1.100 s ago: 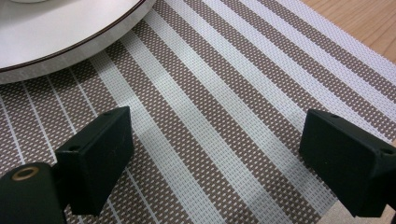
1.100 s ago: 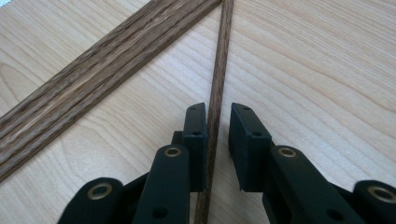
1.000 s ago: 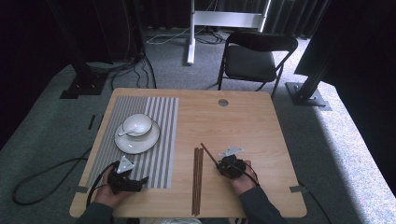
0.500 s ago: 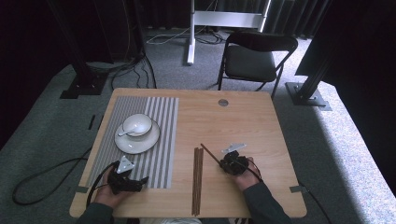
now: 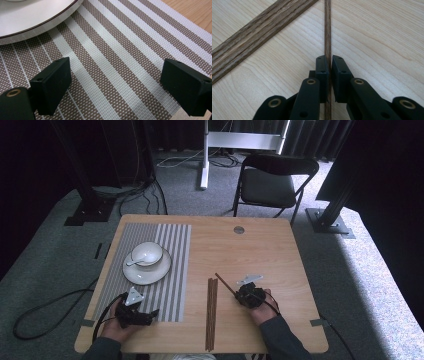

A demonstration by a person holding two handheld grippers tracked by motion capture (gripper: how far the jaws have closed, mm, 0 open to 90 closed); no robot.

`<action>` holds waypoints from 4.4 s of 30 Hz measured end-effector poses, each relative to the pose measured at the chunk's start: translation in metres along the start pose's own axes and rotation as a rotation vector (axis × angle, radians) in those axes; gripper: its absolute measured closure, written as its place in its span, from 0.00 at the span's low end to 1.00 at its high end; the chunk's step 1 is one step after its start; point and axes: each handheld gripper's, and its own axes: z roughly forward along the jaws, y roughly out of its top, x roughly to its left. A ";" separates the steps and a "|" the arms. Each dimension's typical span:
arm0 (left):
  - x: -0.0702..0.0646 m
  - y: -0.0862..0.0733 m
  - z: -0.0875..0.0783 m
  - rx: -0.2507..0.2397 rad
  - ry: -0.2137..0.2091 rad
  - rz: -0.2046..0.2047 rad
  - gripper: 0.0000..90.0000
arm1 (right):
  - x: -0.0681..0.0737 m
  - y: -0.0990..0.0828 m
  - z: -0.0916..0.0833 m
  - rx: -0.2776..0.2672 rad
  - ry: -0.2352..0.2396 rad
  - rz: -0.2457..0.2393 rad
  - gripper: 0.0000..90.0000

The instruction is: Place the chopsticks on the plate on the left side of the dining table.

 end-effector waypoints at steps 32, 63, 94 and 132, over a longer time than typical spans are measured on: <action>0.000 0.000 0.000 0.000 0.000 0.000 0.11 | -0.011 0.013 -0.005 -0.061 0.011 -0.072 0.93; 0.000 0.000 0.000 0.000 0.000 -0.001 0.11 | 0.003 0.058 -0.006 -0.133 0.097 -0.257 0.93; 0.000 0.000 0.000 0.000 0.000 -0.001 0.11 | 0.023 0.089 0.008 -0.157 0.184 -0.391 0.93; 0.000 0.000 0.000 0.000 0.000 -0.001 0.11 | 0.043 0.109 0.020 -0.168 0.237 -0.474 0.93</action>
